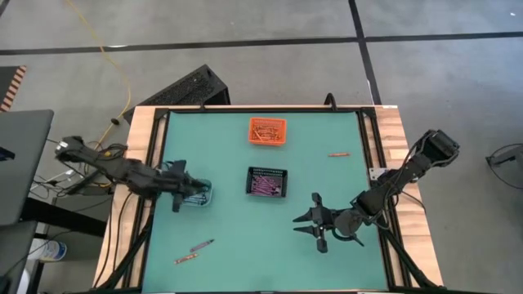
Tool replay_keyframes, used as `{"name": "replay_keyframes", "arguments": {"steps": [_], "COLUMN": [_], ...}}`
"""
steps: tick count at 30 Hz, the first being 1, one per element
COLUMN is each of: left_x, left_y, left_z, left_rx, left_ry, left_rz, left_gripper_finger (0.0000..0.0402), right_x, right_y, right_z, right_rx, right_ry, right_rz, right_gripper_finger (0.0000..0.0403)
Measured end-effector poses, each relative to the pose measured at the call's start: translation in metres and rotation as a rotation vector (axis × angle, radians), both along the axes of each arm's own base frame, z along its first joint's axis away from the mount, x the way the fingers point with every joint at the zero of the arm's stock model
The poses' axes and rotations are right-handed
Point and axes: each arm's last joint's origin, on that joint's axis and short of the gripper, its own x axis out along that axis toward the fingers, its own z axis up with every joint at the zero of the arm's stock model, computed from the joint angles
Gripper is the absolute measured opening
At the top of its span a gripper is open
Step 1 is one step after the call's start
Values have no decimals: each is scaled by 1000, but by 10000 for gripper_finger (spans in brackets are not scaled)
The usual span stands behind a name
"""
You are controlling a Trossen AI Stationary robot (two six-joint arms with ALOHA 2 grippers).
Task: Sort crayons
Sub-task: Put the violet crayon into the black bin
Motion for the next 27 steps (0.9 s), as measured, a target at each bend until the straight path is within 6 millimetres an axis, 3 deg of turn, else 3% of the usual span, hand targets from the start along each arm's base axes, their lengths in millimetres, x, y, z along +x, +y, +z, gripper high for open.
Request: {"name": "replay_keyframes", "arguments": {"steps": [8, 16, 21, 27], "left_x": [43, 86, 98, 100], "left_y": [-33, -89, -120, -142], "left_z": [9, 17, 4, -29], "left_rx": [-30, 50, 65, 118], "left_ry": [528, 797, 897, 1032], "left_rz": [-96, -201, -213, -240], "left_gripper_finger": [61, 61, 61, 61], "right_x": [0, 0, 0, 0], "right_y": [0, -2, -3, -2], "right_z": [-1, -3, -3, -3], "right_rx": [-13, -27, -28, -28], "right_ry": [8, 27, 29, 29], "right_rz": [-4, -11, -11, -9], "right_gripper_finger": [117, 117, 117, 117]}}
